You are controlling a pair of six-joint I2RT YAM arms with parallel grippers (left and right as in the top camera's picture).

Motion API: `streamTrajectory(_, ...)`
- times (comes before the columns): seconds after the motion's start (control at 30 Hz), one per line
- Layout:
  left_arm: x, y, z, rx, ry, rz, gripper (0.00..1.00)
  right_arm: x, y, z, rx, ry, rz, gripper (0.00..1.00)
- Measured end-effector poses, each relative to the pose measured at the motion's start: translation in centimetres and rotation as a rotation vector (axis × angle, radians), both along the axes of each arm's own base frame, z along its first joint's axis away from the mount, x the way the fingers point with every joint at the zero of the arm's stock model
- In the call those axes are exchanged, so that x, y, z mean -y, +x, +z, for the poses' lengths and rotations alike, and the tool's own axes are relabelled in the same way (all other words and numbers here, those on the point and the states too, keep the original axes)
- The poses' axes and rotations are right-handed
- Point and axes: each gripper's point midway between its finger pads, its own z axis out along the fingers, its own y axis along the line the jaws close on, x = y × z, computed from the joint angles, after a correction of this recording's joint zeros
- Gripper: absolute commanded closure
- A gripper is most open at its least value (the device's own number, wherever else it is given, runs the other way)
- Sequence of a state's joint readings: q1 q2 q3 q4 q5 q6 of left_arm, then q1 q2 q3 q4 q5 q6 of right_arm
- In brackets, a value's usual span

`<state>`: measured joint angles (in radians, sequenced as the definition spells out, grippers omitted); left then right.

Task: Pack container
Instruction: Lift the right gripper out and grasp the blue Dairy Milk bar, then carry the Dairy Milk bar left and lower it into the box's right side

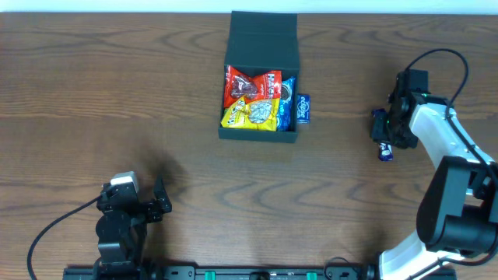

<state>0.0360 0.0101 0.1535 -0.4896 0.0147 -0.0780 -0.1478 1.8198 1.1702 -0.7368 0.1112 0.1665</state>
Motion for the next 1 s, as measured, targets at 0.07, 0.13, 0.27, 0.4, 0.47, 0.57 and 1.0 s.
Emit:
streamTrajectory(0.07, 0.0, 0.0, 0.0, 0.0, 0.0, 0.0, 0.05, 0.1, 0.4, 0.1, 0.014, -0.009, 0.015, 0.59)
streamTrajectory(0.13, 0.0, 0.0, 0.0, -0.001, 0.0, 0.0, 0.05, 0.3, 1.0, 0.2, 0.039, -0.017, 0.025, 0.61)
streamTrajectory(0.27, 0.0, 0.0, 0.0, 0.0, 0.0, 0.0, 0.05, 0.1, 1.7, -0.2, 0.074, -0.015, 0.05, 0.6)
streamTrajectory(0.4, 0.0, 0.0, 0.0, 0.0, 0.0, 0.0, 0.05, -0.4, 1.4, -1.2, 0.083, 0.004, 0.076, 0.62)
streamTrajectory(0.47, 0.0, 0.0, 0.0, -0.001, 0.0, 0.0, 0.05, -0.4, 1.3, -1.6, 0.087, 0.006, 0.079, 0.62)
streamTrajectory(0.57, 0.0, 0.0, 0.0, -0.001, 0.0, 0.0, 0.05, -0.3, 1.1, -2.1, 0.093, 0.006, 0.085, 0.63)
streamTrajectory(1.0, 0.0, 0.0, 0.0, 0.0, 0.0, 0.0, 0.05, -1.7, 0.8, -2.9, 0.103, 0.078, 0.126, 0.89)
